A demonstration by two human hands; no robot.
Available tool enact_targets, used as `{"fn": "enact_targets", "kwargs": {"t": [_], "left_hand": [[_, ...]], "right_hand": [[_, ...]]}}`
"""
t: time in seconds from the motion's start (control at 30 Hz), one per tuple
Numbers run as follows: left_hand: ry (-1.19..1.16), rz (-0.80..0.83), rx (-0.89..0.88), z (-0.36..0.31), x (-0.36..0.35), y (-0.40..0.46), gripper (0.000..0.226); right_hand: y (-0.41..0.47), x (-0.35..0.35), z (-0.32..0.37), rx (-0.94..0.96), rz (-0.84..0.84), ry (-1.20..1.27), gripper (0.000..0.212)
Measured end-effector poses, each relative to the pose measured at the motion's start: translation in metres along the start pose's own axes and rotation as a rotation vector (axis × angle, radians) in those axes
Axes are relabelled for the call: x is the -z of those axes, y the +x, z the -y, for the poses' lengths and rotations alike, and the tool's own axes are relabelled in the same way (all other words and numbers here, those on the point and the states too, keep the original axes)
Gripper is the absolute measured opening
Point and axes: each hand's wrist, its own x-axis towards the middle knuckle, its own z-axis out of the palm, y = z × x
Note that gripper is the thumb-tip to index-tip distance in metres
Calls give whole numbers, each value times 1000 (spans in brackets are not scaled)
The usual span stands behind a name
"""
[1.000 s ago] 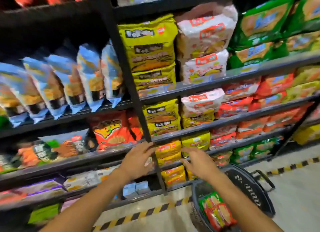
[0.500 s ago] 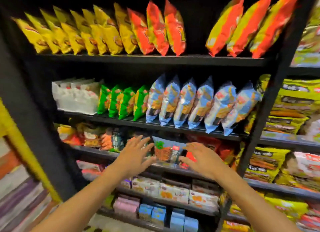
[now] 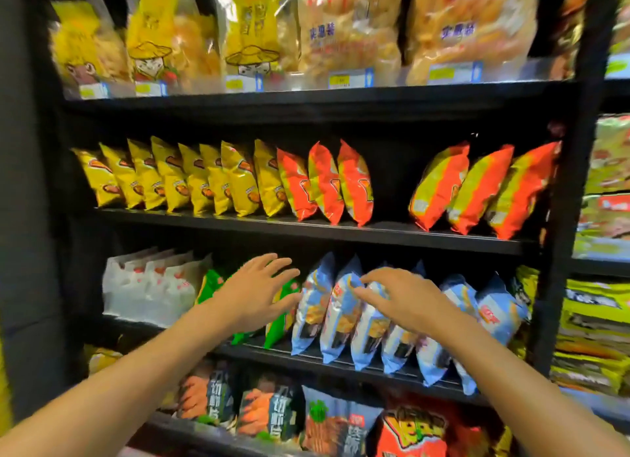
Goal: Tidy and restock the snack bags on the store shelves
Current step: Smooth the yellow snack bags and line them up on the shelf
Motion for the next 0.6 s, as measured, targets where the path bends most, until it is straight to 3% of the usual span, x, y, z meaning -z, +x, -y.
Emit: {"fn": "enact_targets", "kwargs": {"t": [0.17, 0.37, 0.6], "left_hand": [[52, -174, -49, 16, 23, 57, 90], [149, -320, -154, 37, 15, 127, 67], [177, -528, -315, 64, -10, 207, 61]], "right_hand": [[48, 37, -14, 18, -142, -33, 49], [96, 50, -24, -2, -271, -46, 42], [147, 31, -33, -98, -355, -7, 66]]}}
